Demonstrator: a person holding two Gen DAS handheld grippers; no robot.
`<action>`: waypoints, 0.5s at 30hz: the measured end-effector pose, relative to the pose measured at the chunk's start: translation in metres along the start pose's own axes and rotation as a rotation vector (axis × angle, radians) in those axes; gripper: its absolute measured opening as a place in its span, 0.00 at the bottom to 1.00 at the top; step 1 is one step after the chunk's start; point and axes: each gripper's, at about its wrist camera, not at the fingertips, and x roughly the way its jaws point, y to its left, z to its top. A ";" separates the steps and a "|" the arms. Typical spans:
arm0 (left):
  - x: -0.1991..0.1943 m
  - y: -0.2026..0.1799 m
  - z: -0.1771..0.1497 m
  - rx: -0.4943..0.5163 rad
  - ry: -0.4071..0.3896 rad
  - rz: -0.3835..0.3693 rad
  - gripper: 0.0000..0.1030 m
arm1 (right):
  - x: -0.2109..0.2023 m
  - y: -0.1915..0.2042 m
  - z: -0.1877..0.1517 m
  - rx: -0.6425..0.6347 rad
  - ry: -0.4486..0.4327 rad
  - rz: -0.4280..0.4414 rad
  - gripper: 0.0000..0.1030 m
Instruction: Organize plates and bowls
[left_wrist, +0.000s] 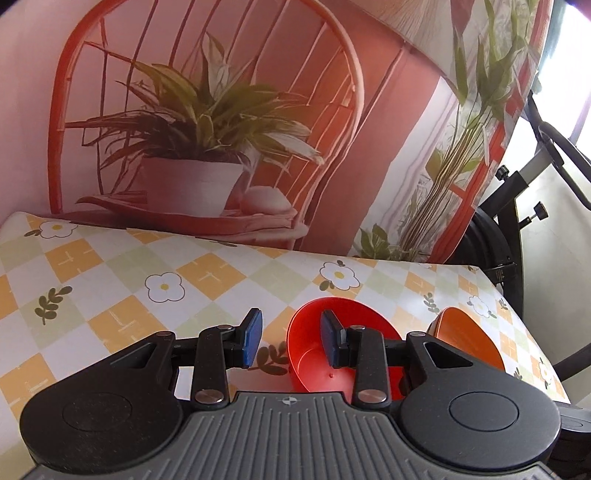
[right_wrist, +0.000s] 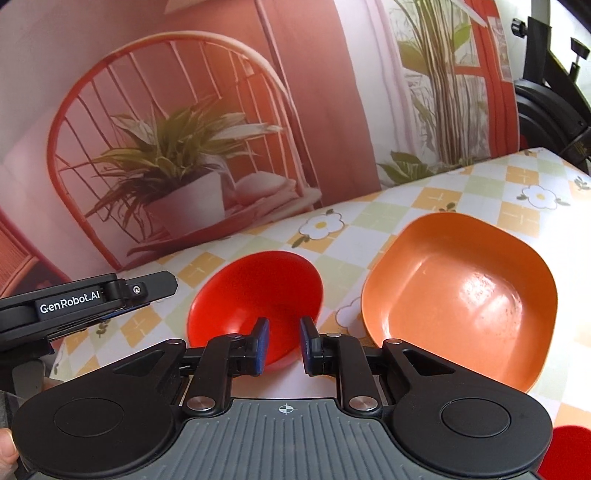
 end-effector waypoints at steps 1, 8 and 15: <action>0.003 0.000 0.000 0.003 0.004 -0.002 0.35 | 0.001 -0.001 -0.001 0.007 0.000 -0.007 0.18; 0.017 0.004 -0.004 0.011 0.031 0.001 0.35 | 0.008 -0.008 -0.005 0.057 0.000 -0.042 0.18; 0.025 -0.001 -0.003 0.010 0.046 -0.013 0.35 | 0.019 -0.009 -0.006 0.078 0.008 -0.048 0.18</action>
